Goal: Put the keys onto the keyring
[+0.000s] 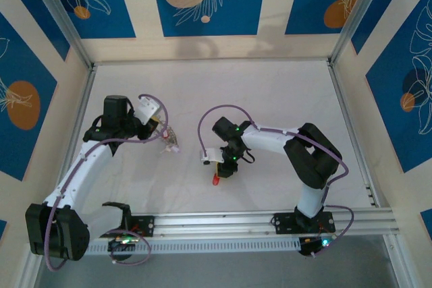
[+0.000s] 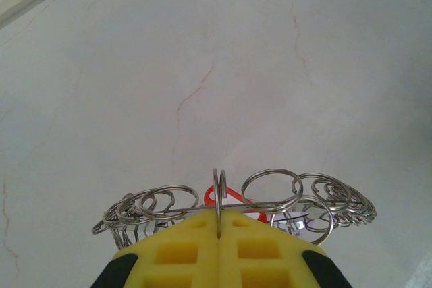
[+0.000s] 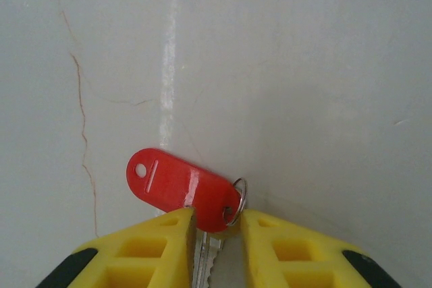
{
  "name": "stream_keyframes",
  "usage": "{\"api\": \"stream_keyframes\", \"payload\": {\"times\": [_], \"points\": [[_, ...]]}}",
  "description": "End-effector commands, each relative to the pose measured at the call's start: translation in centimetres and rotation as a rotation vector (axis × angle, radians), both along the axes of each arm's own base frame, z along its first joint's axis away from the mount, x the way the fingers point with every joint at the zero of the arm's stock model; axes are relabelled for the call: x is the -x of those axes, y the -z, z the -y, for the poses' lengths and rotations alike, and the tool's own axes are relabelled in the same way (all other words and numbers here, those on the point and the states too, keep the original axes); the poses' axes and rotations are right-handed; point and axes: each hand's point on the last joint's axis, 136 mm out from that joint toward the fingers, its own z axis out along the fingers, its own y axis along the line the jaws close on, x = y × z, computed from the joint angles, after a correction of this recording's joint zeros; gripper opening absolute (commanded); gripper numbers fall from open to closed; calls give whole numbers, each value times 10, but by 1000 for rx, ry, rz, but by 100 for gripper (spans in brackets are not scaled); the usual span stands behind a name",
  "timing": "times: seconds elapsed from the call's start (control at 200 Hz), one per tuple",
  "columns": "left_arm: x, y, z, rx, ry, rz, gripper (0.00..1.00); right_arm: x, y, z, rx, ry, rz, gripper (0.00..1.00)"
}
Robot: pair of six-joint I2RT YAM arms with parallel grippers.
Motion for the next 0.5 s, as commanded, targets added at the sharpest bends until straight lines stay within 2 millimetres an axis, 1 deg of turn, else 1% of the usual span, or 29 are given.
{"api": "stream_keyframes", "payload": {"times": [0.0,0.28,0.435,0.495], "points": [[-2,-7,4,8,18,22,0,2,1,-7,-17,3,-36,25],[-2,-7,4,8,17,22,0,6,6,-8,3,-6,-44,25],[-2,-7,4,8,16,23,0,6,6,-10,-2,-10,-43,19],[-2,-7,4,7,16,23,0,6,5,-10,-2,-11,-43,15]]}}
